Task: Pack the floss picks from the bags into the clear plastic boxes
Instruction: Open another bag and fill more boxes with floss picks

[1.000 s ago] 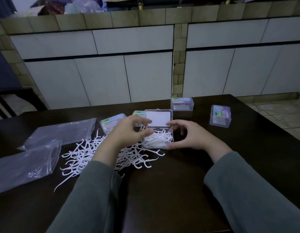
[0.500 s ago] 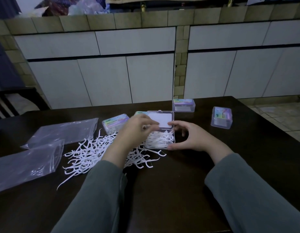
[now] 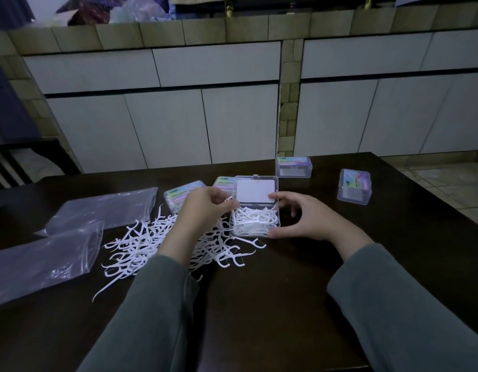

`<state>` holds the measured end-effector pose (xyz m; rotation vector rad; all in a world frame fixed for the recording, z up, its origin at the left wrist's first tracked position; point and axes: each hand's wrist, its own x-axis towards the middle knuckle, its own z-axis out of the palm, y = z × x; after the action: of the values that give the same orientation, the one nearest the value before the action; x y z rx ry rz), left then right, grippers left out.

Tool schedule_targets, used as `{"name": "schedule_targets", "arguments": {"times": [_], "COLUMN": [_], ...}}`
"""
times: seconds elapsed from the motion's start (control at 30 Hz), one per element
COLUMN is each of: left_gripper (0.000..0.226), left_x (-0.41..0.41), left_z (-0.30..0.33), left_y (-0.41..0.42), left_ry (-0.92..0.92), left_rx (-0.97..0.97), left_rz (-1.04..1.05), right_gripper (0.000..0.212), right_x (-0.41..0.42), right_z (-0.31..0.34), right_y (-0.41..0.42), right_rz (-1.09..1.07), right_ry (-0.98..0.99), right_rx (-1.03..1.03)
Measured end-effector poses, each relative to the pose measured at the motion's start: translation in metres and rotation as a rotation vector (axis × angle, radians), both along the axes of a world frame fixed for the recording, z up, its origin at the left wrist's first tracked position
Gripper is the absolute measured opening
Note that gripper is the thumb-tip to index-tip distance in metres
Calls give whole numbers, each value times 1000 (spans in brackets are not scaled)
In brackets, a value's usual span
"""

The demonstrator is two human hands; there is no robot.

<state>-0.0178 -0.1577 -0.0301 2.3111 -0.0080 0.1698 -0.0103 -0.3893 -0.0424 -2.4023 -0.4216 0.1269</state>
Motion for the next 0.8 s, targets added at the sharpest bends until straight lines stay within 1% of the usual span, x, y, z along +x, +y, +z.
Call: {"name": "schedule_targets", "arguments": {"times": [0.07,0.13,0.2,0.27,0.33,0.4,0.5,0.57,0.63,0.73,0.8], "left_gripper": [19,12,8,5,8,14,17,16,15,14,17], "left_x": [-2,-5,-9,-12,-14,-13,-13,-12,-12,-11,-13], "left_z": [4,9,14,19,25,27,28,27,28,33,34], "left_y": [-2,-6,-9,-12,-16,-18,-20,-21,-21,-17,-21], "left_ry": [-51,-111,-190,-273,-331,-412,-573,-638,-689,-742,-675], "left_rx": [-32,-25,42,170,290,364,404,424,445,475,547], "left_rz": [-19,-49,-76,-91,-87,-84,-116,-152,-154,-101,-136], "right_gripper": [85,86,86,86,86,87,87,88,89,89,89], "right_x": [0,0,-1,-1,-1,0,0,1,2,2,2], "right_z": [0,0,1,2,2,1,1,0,-1,-1,-1], "right_y": [0,0,1,1,0,0,-1,-1,-2,-2,-2], "right_rz": [-1,-7,-8,-5,-1,0,2,0,-9,-5,-4], "right_ry": [4,6,2,2,3,1,-4,-3,-1,2,2], "right_rx": [-1,-8,-15,-20,-21,-21,-21,-21,-22,-17,-14]}}
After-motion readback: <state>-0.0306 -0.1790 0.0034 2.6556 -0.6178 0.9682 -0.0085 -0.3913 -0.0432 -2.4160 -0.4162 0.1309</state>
